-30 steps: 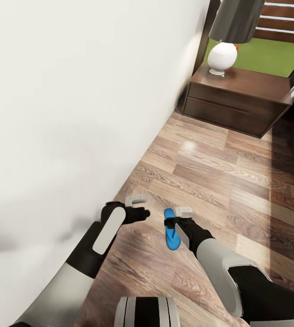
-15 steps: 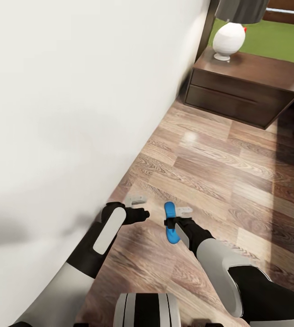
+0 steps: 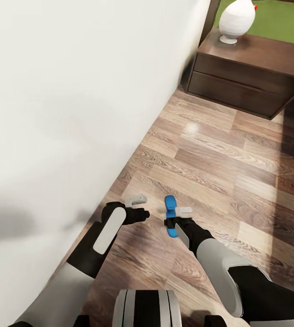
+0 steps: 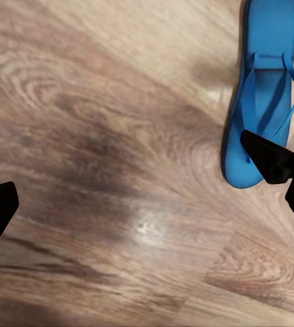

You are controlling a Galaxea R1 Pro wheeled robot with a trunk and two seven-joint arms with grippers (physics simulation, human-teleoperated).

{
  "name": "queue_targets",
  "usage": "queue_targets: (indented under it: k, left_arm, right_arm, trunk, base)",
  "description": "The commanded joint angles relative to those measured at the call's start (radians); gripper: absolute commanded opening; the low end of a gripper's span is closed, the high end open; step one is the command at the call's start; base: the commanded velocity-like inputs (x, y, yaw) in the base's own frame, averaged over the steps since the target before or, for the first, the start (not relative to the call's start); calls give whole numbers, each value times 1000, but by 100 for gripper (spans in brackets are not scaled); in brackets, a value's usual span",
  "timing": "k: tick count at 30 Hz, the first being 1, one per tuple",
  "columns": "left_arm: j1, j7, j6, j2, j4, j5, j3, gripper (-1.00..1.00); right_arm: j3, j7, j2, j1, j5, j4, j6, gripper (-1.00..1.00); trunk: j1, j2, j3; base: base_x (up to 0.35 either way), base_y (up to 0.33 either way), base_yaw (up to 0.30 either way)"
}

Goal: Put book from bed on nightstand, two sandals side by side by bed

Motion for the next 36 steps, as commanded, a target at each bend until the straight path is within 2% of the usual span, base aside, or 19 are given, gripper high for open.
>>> queue_targets:
  k: [1, 9, 17, 32, 36]
  left_arm:
    - [-1, 10, 1, 0, -1, 10, -1, 100]
    - [-1, 6, 1, 0, -1, 10, -1, 100]
    - [-1, 1, 2, 0, -1, 10, -1, 100]
    - [-1, -4, 2, 0, -2, 12, -2, 100]
    - [-1, -4, 2, 0, -2, 12, -2, 100]
  right_arm:
    - [0, -3, 0, 0, 3, -2, 7, 100]
    - [0, -2, 0, -1, 3, -2, 7, 100]
    - [0, -1, 0, -1, 3, -3, 7, 100]
    - [0, -1, 0, -1, 3, -3, 7, 100]
    - [0, -1, 0, -1, 3, -3, 7, 100]
  trunk:
    - [0, 0, -1]
    - [0, 0, -1]
    - [3, -2, -32]
    - [3, -2, -32]
    - [5, -3, -47]
  base:
    - [0, 0, 0]
    - [0, 0, 0]
    - [0, 0, 0]
    - [0, 0, 0]
    - [0, 0, 0]
